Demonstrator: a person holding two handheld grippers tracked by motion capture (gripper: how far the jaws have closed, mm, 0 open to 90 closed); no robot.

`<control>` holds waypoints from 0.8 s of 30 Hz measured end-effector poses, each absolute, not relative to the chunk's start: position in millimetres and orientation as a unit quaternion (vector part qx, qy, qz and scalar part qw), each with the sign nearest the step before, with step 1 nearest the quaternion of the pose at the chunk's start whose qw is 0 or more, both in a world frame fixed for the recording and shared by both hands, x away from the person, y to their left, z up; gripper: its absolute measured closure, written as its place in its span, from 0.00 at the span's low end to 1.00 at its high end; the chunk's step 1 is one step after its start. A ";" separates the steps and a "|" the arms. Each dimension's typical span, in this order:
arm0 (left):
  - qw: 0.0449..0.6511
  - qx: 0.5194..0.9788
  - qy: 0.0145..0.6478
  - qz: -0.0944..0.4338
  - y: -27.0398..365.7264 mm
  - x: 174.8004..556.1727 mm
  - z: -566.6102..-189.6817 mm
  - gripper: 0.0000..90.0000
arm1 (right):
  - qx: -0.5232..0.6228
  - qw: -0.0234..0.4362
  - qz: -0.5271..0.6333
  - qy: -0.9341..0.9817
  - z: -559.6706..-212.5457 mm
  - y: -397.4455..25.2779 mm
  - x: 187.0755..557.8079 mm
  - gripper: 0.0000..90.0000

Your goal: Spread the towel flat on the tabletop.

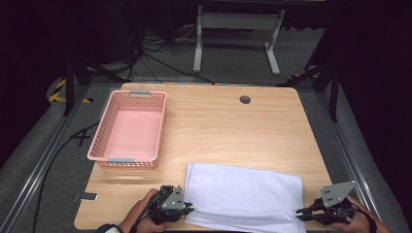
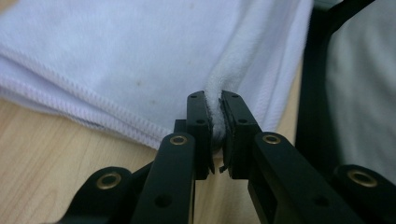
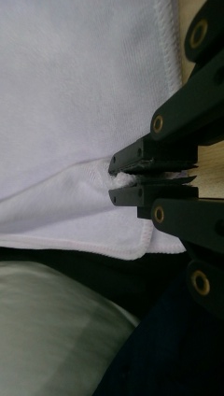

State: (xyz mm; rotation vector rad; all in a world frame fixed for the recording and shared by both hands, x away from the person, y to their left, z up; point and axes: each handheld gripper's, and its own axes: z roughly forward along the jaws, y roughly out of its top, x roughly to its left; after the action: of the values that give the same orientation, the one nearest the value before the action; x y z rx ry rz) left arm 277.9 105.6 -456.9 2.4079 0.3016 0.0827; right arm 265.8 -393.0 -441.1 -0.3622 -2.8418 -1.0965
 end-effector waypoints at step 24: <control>0.369 0.900 0.186 0.136 115.0 325.2 -439.1 0.92 | -0.174 -0.138 -0.383 -0.897 -419.5 -395.4 311.6 0.91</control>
State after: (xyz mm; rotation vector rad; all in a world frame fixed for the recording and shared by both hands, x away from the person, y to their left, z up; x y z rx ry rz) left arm 325.2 115.0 -439.1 2.3107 0.4775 0.3481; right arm 311.6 -395.4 -419.5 -0.5990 -3.0955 -1.3216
